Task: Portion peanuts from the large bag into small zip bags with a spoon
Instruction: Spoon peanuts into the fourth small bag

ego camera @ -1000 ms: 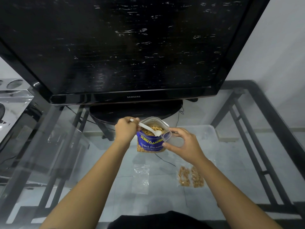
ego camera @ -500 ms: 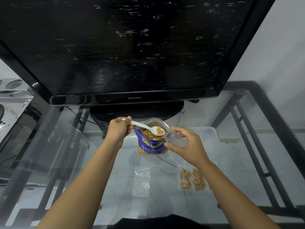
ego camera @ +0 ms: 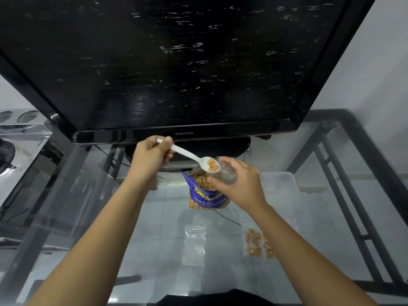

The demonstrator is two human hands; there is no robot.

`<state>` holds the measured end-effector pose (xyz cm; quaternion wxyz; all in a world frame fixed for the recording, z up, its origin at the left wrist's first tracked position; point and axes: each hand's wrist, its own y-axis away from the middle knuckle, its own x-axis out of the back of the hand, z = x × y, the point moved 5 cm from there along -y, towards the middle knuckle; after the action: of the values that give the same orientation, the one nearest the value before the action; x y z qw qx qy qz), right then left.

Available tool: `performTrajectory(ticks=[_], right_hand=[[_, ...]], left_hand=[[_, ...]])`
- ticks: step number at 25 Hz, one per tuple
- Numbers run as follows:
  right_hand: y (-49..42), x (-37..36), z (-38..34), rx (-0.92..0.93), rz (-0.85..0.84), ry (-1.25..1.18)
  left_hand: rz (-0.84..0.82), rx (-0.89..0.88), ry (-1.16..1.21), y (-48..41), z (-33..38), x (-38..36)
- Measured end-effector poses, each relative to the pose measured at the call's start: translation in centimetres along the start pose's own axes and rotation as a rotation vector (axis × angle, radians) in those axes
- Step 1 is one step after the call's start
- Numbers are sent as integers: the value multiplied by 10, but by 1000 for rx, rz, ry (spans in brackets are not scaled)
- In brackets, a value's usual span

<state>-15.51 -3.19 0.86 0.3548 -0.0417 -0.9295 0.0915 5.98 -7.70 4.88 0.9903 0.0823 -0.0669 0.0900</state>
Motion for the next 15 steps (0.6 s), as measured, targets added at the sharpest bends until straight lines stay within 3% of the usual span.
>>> performTrajectory(ticks=[3, 5, 6, 9, 11, 13, 15], right_hand=[[-1, -6, -7, -8, 47, -128], [-2, -7, -4, -43, 97, -230], [-1, -6, -1, -73, 109, -274], [5, -2, 13, -140, 101, -309], [11, 0, 22, -162, 85, -287], [17, 2, 29, -183, 57, -270], [20, 2, 34, -198, 25, -245]], left_hand=[[-106, -514, -466, 41, 55, -18], [-114, -840, -633, 68, 82, -24], [-71, -883, -636, 69, 90, -20], [59, -763, -604, 42, 84, -6], [-89, -735, -769, 29, 53, -20], [-282, -825, -972, 36, 16, -45], [-370, -889, -1074, 44, -13, -60]])
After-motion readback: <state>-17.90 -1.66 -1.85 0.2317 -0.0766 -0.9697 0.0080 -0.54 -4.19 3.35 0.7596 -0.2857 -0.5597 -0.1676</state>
